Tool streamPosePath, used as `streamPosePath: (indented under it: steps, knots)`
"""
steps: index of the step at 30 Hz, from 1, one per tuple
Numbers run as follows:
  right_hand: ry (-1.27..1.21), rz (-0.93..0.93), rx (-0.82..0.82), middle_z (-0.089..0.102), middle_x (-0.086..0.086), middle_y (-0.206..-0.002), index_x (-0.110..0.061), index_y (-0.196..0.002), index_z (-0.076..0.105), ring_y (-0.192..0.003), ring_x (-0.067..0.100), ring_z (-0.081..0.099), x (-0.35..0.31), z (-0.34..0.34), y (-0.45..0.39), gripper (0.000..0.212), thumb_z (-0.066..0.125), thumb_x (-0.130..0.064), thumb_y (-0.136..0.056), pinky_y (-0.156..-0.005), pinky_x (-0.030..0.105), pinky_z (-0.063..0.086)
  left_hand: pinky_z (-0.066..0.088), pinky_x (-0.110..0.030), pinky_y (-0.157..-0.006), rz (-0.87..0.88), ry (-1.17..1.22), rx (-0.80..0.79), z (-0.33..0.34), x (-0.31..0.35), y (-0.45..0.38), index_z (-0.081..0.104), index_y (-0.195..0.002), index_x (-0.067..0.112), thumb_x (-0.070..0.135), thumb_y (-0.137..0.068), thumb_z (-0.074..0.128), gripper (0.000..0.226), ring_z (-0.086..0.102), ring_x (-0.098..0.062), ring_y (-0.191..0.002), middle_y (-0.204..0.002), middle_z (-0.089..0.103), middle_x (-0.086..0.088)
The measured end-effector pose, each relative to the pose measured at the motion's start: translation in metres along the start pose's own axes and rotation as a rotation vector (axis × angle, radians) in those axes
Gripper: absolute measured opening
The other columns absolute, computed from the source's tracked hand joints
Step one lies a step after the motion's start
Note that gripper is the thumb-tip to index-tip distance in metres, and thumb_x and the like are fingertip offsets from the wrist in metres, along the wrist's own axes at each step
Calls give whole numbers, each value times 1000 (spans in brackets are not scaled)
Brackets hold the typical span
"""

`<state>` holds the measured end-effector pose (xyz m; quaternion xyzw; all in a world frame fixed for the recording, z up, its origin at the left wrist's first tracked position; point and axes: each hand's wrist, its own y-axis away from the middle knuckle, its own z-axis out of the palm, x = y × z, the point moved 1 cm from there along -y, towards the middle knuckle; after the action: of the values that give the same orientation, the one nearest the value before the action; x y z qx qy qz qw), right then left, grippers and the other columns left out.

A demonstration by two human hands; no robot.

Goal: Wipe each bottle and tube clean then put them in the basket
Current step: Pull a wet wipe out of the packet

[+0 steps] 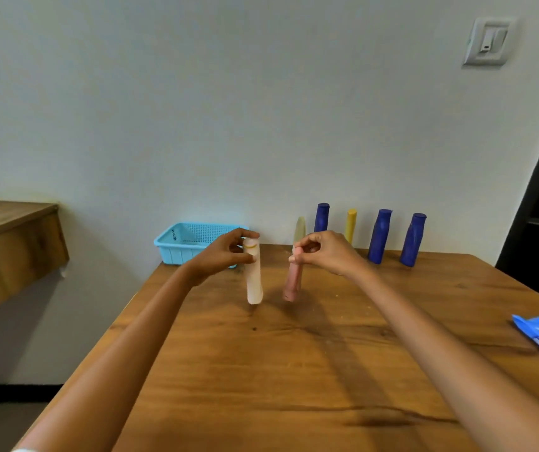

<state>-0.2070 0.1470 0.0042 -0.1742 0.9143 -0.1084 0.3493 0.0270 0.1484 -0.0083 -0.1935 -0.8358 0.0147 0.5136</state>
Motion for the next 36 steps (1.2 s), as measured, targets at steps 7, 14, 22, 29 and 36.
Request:
streamPosePath:
  steps: [7, 14, 22, 29, 36]
  knots:
    - [26, 13, -45, 68, -6, -97, -18, -101, 70, -92, 7, 61, -2, 1, 26, 39, 76, -43, -72, -85, 30, 53, 48, -19, -82, 3, 125, -12, 8, -5, 38, 53, -116, 33, 0, -87, 56, 44, 53, -10, -108, -121, 54, 4]
    - [11, 0, -57, 64, -7, -98, -18, -106, 65, -94, 8, 59, -8, 6, 39, 38, 75, -39, -75, -79, 22, 49, 48, -23, -89, 13, 139, -11, 16, 2, 48, 49, -122, 31, -3, -88, 52, 49, 52, -10, -109, -124, 53, 4]
    - [30, 2, -94, 60, -3, -117, -18, -121, 58, -108, 11, 55, -7, 6, 44, 52, 70, -45, -78, -91, 31, 50, 36, -31, -103, 10, 14, 32, 21, 8, 51, 47, -126, 32, 13, -89, 61, 44, 45, -8, -118, -127, 50, 9]
    - [-5, -59, 316, 61, -1, -103, -15, -104, 63, -95, 12, 58, 3, 0, 56, 37, 54, -47, -89, -80, 27, 50, 28, -24, -100, 256, -292, 269, 44, 54, 44, 51, -129, 22, 27, -91, 59, 40, 36, -12, -129, -141, 41, 1]
    - [95, 78, 510, 63, 1, -100, -20, -95, 62, -91, 20, 60, 67, -38, 131, 26, 50, -40, -85, -73, 37, 50, 37, -29, -98, 653, -570, 36, 168, 117, 36, 62, -114, 13, 26, -85, 53, 33, 50, -21, -118, -125, 55, -9]
